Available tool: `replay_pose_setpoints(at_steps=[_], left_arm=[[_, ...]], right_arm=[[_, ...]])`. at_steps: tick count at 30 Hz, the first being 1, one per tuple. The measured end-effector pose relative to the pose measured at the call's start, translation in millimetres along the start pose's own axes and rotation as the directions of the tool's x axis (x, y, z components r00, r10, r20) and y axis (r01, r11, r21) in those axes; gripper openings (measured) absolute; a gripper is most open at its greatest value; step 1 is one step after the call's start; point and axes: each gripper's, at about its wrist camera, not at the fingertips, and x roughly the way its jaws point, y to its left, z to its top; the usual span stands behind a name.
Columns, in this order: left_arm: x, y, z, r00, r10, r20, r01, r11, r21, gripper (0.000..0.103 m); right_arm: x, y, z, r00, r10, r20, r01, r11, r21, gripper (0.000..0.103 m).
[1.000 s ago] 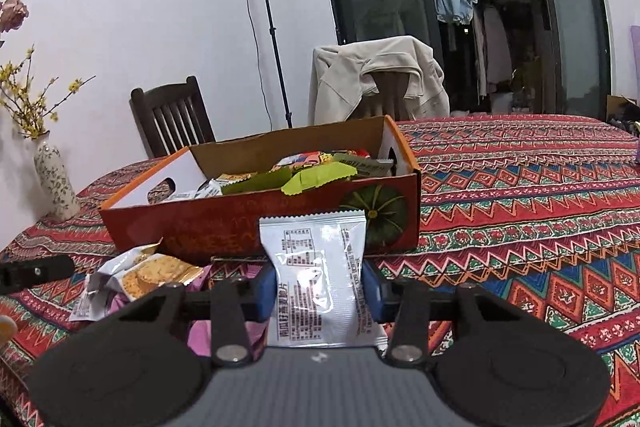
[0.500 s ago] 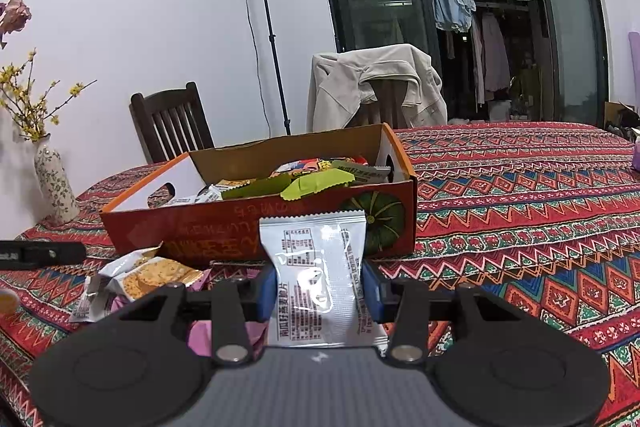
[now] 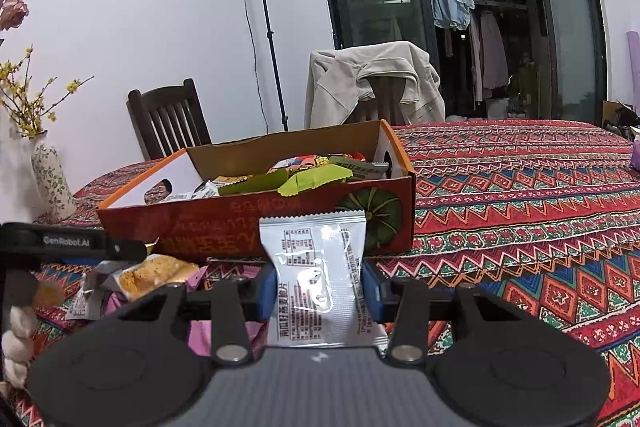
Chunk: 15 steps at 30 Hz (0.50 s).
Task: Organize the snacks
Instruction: 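Grasp a white sachet with the left tool while the right tool holds its sachet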
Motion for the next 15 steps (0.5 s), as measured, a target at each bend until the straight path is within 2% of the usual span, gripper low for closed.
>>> replay_pose_setpoints(at_steps=[5, 7, 10, 15], left_arm=[[4.0, 21.3, 0.1, 0.995, -0.093, -0.039, 0.088, 0.989, -0.12, 0.068], [1.9, 23.8, 0.9, 0.991, -0.128, -0.042, 0.121, 0.983, -0.137, 0.054], [-5.7, 24.2, -1.1, 0.994, -0.103, -0.021, 0.099, 0.986, -0.134, 0.045], [-23.5, 27.4, -6.1, 0.997, -0.067, 0.03, 0.071, 0.989, -0.129, 0.042]], right_arm=[[1.6, 0.4, -0.6, 1.0, -0.007, -0.006, 0.007, 1.0, -0.002, 0.042], [2.2, 0.8, -0.7, 1.0, -0.009, -0.008, 0.009, 1.0, -0.003, 0.042], [3.4, 0.3, -1.1, 1.0, -0.01, -0.01, 0.01, 1.0, -0.002, 0.042], [3.7, 0.8, -1.2, 1.0, -0.008, -0.009, 0.008, 1.0, -0.006, 0.042]])
